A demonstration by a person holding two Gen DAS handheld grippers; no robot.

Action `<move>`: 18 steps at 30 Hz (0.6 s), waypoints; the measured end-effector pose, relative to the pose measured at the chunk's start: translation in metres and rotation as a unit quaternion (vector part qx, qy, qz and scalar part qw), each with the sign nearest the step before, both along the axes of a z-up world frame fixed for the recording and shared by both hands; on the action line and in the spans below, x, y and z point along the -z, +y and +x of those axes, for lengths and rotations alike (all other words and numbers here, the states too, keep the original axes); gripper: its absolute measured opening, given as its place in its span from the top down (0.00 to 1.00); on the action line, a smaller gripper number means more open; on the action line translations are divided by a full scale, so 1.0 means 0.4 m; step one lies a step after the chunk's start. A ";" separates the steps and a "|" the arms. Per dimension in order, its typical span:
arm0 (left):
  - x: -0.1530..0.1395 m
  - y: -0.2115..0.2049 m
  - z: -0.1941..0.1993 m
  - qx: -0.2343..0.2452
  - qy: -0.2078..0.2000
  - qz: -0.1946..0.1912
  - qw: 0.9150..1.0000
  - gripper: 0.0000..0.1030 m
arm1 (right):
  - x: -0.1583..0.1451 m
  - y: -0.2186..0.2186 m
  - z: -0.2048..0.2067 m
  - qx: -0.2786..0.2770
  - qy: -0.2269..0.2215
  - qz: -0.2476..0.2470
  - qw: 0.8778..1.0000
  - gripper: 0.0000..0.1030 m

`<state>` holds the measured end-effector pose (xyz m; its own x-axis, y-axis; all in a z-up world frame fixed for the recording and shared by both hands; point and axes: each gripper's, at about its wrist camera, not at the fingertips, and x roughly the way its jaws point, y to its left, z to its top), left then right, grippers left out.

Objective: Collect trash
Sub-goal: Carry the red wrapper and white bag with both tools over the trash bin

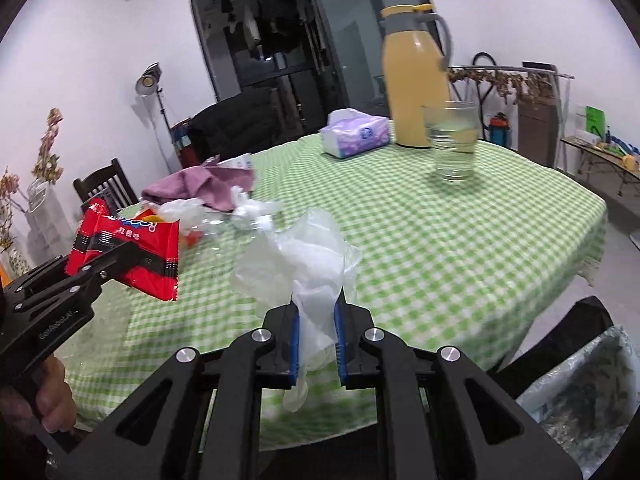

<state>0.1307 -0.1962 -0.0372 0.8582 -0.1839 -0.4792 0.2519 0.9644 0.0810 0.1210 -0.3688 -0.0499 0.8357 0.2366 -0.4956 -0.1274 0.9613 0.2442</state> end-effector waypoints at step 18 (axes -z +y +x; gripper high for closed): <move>0.001 -0.307 0.010 0.115 0.003 -0.021 0.993 0.78 | 0.013 -0.303 -0.082 0.136 0.008 -0.017 0.991 0.87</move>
